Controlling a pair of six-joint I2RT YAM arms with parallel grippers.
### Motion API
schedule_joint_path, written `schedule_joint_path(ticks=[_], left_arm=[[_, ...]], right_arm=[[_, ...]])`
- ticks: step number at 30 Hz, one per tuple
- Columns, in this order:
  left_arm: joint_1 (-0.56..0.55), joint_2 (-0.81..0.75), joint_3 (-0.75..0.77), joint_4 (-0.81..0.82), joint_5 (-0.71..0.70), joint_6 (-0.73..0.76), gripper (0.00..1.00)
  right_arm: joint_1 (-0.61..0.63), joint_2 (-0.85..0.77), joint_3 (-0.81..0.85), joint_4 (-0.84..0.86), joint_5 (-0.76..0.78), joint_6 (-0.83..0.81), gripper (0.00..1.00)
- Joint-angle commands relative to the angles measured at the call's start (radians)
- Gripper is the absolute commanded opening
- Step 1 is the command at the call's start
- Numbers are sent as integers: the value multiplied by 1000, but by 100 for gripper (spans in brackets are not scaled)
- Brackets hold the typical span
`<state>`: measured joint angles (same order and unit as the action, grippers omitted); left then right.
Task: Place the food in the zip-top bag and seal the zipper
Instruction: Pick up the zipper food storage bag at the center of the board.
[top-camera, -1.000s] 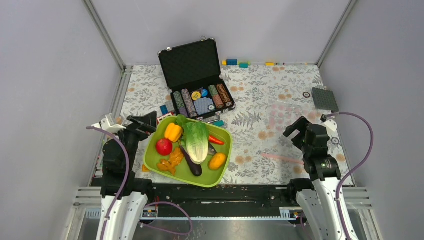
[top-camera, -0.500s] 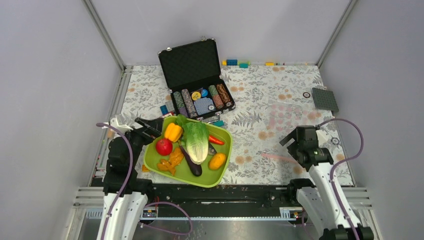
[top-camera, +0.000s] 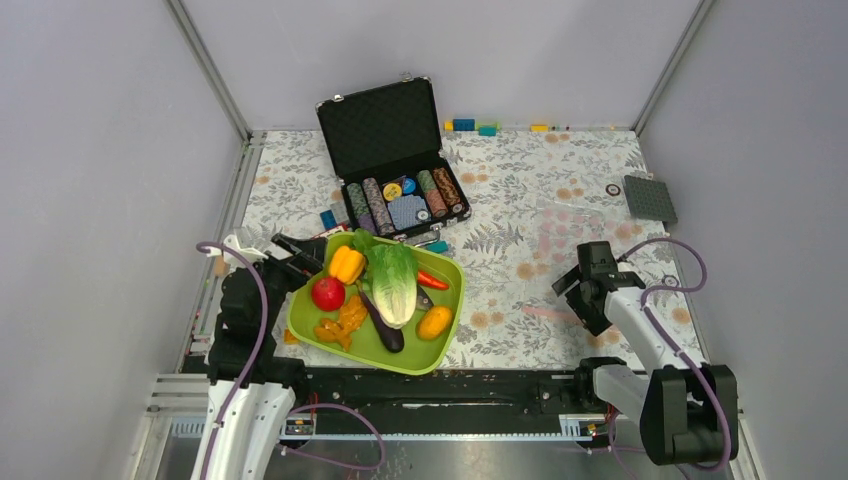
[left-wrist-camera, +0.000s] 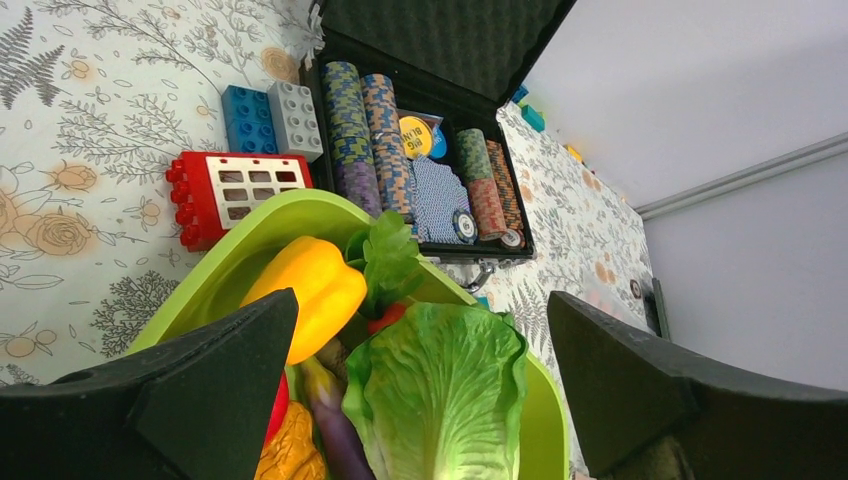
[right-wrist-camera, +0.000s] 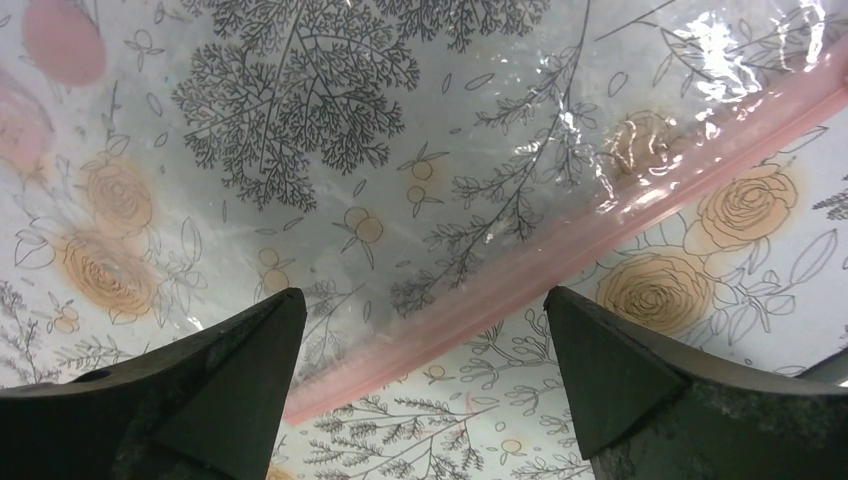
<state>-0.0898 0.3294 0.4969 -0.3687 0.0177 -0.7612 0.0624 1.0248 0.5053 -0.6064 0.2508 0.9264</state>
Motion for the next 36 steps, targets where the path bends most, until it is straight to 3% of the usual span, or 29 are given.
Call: schedule_joint_path(ticks=[1, 9, 23, 36], left_arm=[[4, 6, -6, 15, -52, -10, 99], [4, 24, 4, -20, -112, -18, 99], [5, 18, 15, -39, -137, -20, 99], [4, 23, 35, -59, -149, -17, 99]], right_arm=[[-4, 62, 3, 53, 41, 51, 98], [-4, 129, 7, 131, 38, 50, 95], [-4, 184, -22, 227, 47, 44, 54], [-6, 218, -10, 254, 45, 4, 33]])
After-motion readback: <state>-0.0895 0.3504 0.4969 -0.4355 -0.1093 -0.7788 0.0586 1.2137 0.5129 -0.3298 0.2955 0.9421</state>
